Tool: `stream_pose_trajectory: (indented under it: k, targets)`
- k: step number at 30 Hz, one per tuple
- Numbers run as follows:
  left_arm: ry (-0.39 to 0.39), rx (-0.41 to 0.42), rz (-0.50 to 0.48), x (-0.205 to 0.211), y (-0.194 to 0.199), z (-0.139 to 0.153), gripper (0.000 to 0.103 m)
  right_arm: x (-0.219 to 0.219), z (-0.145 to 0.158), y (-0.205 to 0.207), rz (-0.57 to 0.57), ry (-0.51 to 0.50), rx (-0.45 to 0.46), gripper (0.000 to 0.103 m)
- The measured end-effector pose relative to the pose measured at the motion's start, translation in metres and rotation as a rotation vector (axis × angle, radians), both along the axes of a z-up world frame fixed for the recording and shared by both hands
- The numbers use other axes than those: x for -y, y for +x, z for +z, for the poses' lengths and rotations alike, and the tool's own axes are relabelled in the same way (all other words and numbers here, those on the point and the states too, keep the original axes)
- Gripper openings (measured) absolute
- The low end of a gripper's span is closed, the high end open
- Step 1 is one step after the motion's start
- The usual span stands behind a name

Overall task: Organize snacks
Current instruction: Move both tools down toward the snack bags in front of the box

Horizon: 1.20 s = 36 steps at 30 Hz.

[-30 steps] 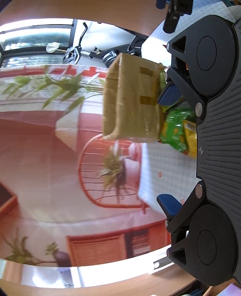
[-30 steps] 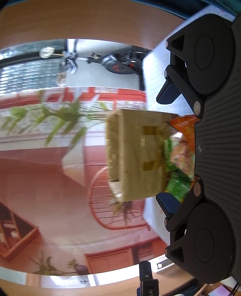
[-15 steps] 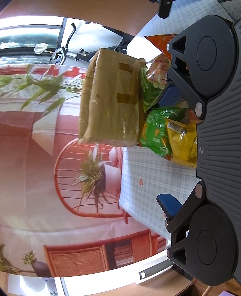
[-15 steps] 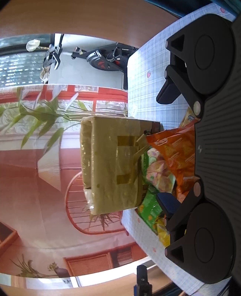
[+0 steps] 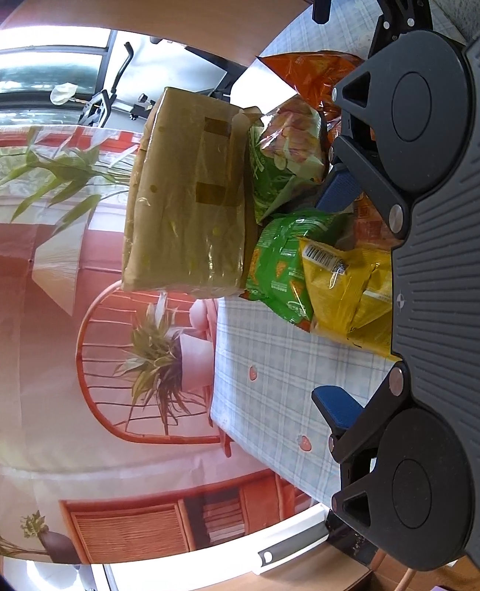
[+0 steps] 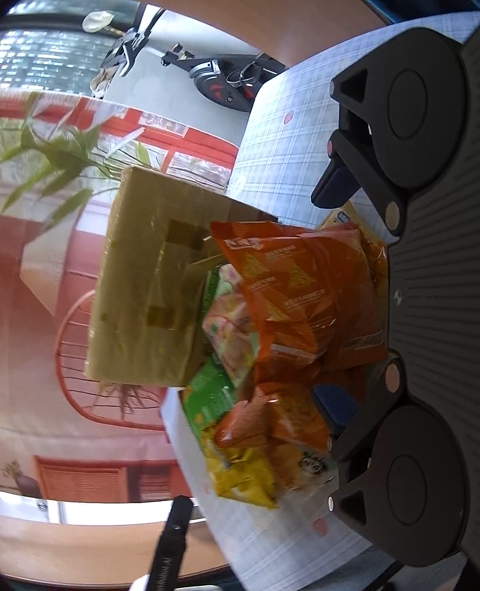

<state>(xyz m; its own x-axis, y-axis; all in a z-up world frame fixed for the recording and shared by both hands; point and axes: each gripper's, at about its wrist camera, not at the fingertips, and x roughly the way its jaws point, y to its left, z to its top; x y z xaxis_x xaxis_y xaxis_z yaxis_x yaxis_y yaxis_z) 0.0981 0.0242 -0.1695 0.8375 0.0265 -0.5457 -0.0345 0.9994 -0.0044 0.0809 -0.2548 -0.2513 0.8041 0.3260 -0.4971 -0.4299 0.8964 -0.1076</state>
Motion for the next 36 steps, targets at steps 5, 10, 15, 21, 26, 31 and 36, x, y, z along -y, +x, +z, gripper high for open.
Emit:
stream_pose_trajectory:
  k: [5,10,15,21,26,31,36]
  targets:
    - [-0.019,-0.012,0.006,-0.002,0.003,-0.006,0.099,0.006,-0.008,0.013,0.008,-0.005,-0.017,0.103]
    - [-0.040,-0.015,0.020,-0.005,0.006,-0.010,0.099,0.008,-0.010,0.021,0.038,-0.013,-0.015,0.103]
    - [-0.047,-0.020,0.025,-0.006,0.009,-0.013,0.099,0.005,-0.014,0.027,0.067,-0.022,0.004,0.102]
    - [-0.056,-0.027,0.028,-0.009,0.011,-0.016,0.099,0.000,-0.017,0.034,0.098,-0.020,0.000,0.101]
    - [-0.065,-0.033,0.031,-0.010,0.013,-0.017,0.099,-0.002,-0.020,0.038,0.133,-0.019,-0.017,0.101]
    - [-0.074,-0.046,0.028,-0.010,0.015,-0.020,0.099,-0.002,-0.025,0.040,0.133,-0.029,-0.029,0.102]
    - [-0.077,-0.053,0.026,-0.010,0.017,-0.022,0.099,0.002,-0.028,0.047,0.126,0.000,-0.048,0.102]
